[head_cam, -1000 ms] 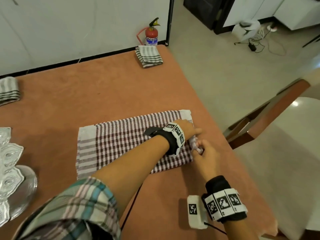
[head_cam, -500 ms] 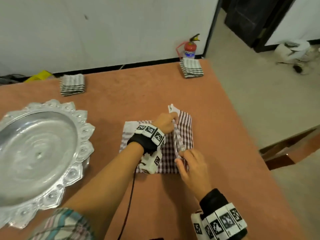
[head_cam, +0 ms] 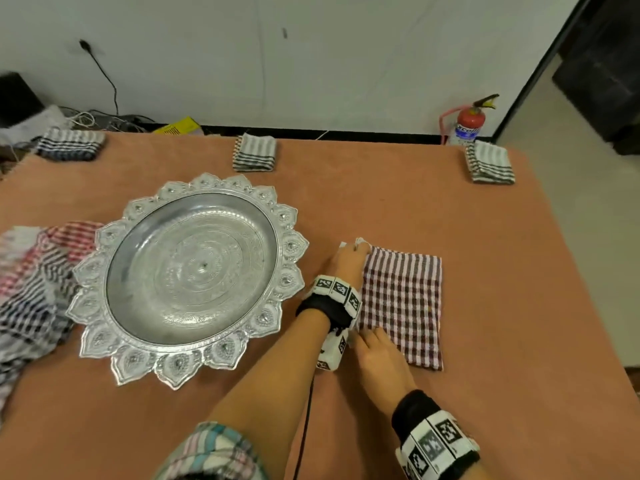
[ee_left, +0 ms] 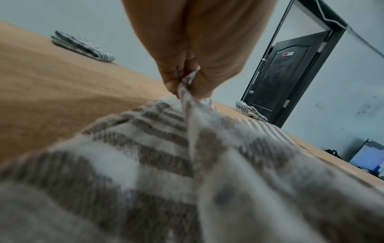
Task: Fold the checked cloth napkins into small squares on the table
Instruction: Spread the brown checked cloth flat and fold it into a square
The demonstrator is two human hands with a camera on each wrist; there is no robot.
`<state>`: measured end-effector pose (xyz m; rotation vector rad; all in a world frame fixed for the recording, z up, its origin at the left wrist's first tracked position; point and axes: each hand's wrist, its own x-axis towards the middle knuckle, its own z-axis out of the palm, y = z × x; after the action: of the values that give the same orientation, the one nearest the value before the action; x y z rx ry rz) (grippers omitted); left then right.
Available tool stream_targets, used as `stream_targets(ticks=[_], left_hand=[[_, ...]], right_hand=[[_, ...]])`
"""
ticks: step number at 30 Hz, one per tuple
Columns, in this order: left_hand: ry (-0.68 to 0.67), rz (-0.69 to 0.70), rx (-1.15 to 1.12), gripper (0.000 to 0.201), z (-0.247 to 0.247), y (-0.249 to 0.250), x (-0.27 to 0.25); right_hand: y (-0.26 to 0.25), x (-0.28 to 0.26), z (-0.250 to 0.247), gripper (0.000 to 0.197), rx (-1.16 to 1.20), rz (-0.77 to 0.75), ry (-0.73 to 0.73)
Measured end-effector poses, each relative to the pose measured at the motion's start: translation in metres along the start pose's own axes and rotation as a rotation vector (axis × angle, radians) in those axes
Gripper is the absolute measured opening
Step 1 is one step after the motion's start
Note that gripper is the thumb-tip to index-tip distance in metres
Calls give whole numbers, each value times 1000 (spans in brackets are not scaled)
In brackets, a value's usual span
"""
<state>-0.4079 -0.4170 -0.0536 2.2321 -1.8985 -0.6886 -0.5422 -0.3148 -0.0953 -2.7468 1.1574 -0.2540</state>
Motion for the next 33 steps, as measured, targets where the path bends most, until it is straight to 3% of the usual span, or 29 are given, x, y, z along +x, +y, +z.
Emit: stream_targets(ticks=[3,6,12,18,25,29,33], left_hand=[[20,-32,23,43,-2,-8,5],[65,-22,55,56,-1,-15,10],[179,-71,-6,54,8,-31,4],[197,-165,-97,43,11,-45,-22],[160,-281,-183,38,13,-51,-78],[131,-285,-247,46,14,-54,-92],[134,-288,-374,25,21,-52,-99]], right_hand=[[6,0,4,69,1,-18,-39],[8,1,0,78,32,-33,-48],[4,7,-6,82,124,-42,6],[-2,11,-11,60,95,-3,48],[-20,15,-11,55,54,31,90],[-30,15,-9,53,8,-5,-53],[-29,14,-19,35,55,33,-114]])
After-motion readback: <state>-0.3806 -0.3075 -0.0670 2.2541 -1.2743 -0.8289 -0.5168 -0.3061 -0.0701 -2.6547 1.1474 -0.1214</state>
